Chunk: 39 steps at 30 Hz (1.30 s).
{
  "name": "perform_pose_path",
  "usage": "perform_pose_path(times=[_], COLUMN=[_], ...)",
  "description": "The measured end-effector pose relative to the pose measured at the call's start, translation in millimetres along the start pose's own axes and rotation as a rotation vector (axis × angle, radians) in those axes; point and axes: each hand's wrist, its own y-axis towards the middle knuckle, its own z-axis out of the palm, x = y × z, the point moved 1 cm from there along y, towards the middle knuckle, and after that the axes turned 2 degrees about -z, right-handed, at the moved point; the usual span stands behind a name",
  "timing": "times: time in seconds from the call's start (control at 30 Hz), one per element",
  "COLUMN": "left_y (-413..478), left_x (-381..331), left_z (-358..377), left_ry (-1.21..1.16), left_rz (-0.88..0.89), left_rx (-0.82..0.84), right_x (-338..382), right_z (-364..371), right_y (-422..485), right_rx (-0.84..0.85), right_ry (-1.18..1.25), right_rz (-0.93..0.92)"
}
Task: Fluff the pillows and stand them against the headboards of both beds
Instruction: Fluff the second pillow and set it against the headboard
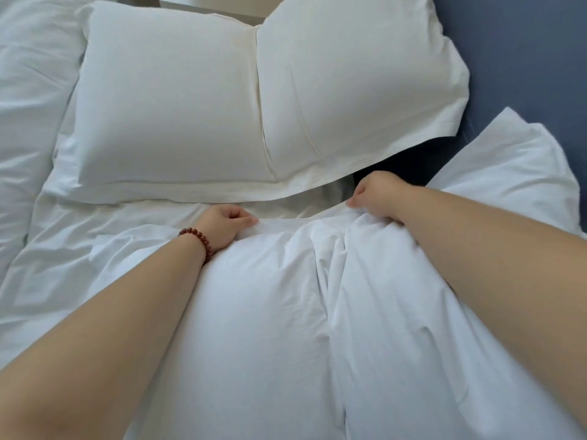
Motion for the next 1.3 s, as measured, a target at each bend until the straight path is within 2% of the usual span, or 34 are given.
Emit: perform_pose_path(times=[0.1, 0.2, 0.3, 0.37, 0.4, 0.47, 0.53, 0.6, 0.8, 0.9, 1.07, 1.17, 1.23, 1.3], left_y=[-4.5, -9.2, -13.7, -17.7, -20.1, -27.1, -34.2, -41.4, -67.4, -75.6, -80.4, -78.6, -79.2, -78.5], left_x=[-3.3, -6.5, -8.7, -2.0, 3.9, 17.2, 27.5, 36.1, 75.0, 93.1, 112.1, 114.3, 113.5, 115.5], left_z=[0.6, -2.6, -26.9, -51.7, -64.2, -84.2, -99.0, -112.8, -157.4, -170.7, -168.7, -164.4, -167.3, -176.6], left_ry=[-0.014, 0.067, 0.282, 0.480, 0.517, 0.408, 0.165, 0.091, 0.168, 0.131, -0.243, -0.395, -0.491, -0.525], left_rz=[-0.013, 0.007, 0.006, -0.026, -0.038, -0.028, -0.003, 0.004, -0.148, -0.219, -0.345, -0.454, -0.476, -0.408], left_rx=[-0.040, -0.021, 0.088, 0.112, 0.070, -0.079, -0.250, -0.310, -0.264, -0.293, -0.175, -0.154, -0.099, -0.120], right_x=[-6.4, -7.2, -7.4, -4.2, -0.8, 9.9, 27.7, 53.6, 129.2, 159.3, 186.9, 199.6, 203.2, 200.5], right_z=[7.2, 9.4, 9.4, 10.1, 10.9, 14.2, 21.4, 33.4, 92.6, 125.1, 140.0, 146.8, 151.7, 156.3], right_y=[-2.0, -3.1, -2.3, -2.0, -3.1, -6.9, -11.8, -19.9, -25.9, -21.6, 1.5, 9.0, 13.6, 18.5], right_rx=[-0.088, -0.058, 0.011, -0.071, -0.119, -0.170, -0.152, -0.092, 0.015, 0.074, 0.191, 0.229, 0.162, 0.051], right_ry=[0.156, 0.161, 0.061, -0.045, -0.077, -0.064, 0.062, 0.221, 0.479, 0.493, 0.441, 0.298, 0.311, 0.428], right_rz=[-0.009, -0.025, -0.024, -0.005, -0.003, -0.045, -0.146, -0.248, -0.352, -0.379, -0.345, -0.310, -0.292, -0.278])
